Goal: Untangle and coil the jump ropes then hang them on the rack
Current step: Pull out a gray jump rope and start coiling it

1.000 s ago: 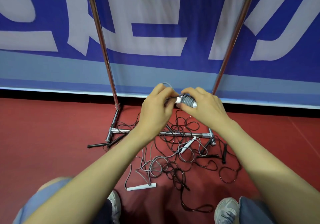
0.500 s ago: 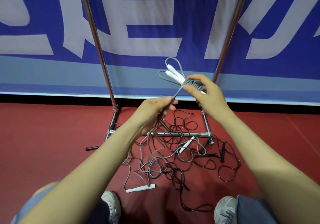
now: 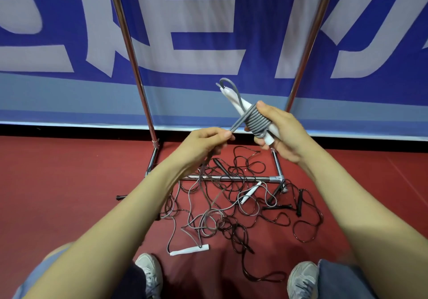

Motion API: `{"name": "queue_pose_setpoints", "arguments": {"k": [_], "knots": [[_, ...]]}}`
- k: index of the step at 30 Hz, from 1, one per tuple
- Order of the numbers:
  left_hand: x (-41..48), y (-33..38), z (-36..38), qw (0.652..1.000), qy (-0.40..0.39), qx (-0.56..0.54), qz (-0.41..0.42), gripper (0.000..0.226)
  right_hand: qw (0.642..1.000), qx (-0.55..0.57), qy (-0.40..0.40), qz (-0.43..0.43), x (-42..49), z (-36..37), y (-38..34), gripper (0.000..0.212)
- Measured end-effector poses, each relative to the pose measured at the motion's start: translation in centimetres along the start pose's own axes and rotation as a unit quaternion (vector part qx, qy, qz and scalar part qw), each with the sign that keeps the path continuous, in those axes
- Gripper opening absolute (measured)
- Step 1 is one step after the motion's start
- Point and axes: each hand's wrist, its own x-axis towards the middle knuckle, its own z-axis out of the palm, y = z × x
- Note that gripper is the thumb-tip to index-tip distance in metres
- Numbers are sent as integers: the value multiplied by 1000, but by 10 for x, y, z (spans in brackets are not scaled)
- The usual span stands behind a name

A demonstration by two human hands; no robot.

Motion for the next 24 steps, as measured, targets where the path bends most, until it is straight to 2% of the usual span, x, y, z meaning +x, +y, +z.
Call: {"name": "queue_pose_setpoints", "arguments": {"k": [4,9,13,15,16,18,21,24], "knots": [[2,0,-13,999,31,14,17,8,997,-2,-74,34,-2,-1,-1,43],[-3,-7,-18,975,31,218,42,19,975,-50,-203,71,-11,0,-4,35],[-5,3,-25,968,-64,234,65,23,937,-149,-293,116,-18,-2,-6,36],[-3,10,-28,965,-81,241,59,4,918,-250,-269,149,-16,0,-2,54],[-1,12,-28,961,-77,262,53,4,904,-304,-254,163,-15,1,0,59],[3,12,-23,941,-69,325,67,6,879,-384,-228,167,-11,3,8,52],[1,11,-8,927,-17,357,114,9,861,-482,-142,77,-5,-1,16,41],[1,6,3,957,40,271,98,20,831,-554,-49,-18,-1,-10,17,40]]}}
